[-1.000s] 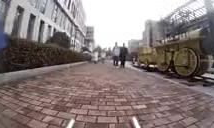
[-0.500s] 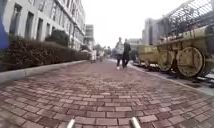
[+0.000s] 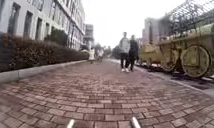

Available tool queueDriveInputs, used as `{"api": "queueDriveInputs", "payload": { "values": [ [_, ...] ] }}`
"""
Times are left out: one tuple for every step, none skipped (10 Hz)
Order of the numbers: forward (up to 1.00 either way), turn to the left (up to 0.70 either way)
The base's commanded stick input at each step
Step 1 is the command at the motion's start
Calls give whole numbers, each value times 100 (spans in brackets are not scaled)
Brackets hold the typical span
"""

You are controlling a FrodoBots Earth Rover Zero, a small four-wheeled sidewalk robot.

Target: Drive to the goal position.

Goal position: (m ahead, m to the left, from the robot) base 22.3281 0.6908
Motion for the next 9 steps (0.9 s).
{"api": "queueDriveInputs", "payload": {
  "values": [
    [70,0],
    [70,0],
    [70,0],
    [70,0],
    [70,-1],
    [70,0],
    [70,0],
    [70,-1],
    [70,-6]
  ]
}}
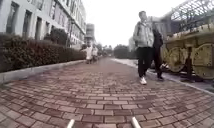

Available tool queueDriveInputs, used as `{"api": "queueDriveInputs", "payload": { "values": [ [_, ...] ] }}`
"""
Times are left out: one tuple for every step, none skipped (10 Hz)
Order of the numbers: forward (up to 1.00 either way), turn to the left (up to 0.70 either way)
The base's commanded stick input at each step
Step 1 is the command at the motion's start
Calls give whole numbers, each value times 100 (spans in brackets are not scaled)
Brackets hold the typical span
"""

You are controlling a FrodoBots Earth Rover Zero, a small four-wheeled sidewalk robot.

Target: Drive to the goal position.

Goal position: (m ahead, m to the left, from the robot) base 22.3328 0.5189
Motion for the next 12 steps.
{"api": "queueDriveInputs", "payload": {
  "values": [
    [70,-11],
    [70,-14],
    [70,-12],
    [70,-9],
    [70,-9],
    [70,-12],
    [70,-14],
    [70,-14],
    [70,-14],
    [70,-13],
    [70,-12],
    [70,-11]
  ]
}}
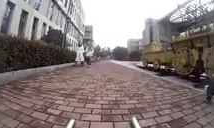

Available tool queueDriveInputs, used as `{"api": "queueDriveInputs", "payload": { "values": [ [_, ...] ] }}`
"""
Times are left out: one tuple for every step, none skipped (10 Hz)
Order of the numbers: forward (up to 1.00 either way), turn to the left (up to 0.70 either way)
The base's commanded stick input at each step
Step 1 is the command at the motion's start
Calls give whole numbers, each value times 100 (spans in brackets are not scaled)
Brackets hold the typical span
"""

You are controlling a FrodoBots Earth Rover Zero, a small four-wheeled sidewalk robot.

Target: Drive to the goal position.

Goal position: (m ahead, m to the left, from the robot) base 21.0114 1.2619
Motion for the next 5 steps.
{"api": "queueDriveInputs", "payload": {
  "values": [
    [70,-13],
    [70,-14],
    [70,-14],
    [70,-14],
    [70,-14]
  ]
}}
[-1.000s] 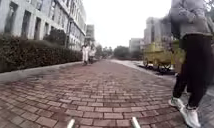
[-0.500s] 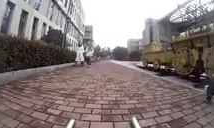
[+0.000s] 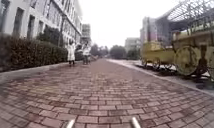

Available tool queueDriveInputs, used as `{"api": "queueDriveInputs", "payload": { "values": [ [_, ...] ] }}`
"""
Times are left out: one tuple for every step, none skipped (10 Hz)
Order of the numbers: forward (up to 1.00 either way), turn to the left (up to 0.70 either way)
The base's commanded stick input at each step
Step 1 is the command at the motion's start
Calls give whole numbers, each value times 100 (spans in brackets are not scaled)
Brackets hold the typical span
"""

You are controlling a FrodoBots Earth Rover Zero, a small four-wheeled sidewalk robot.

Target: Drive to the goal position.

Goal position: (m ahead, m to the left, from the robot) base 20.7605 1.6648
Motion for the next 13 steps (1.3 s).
{"api": "queueDriveInputs", "payload": {
  "values": [
    [70,-14],
    [70,-14],
    [70,-10],
    [70,-6],
    [70,-2],
    [70,0],
    [70,-3],
    [70,-7],
    [70,-12],
    [70,-14],
    [70,-14],
    [70,-14],
    [70,-14]
  ]
}}
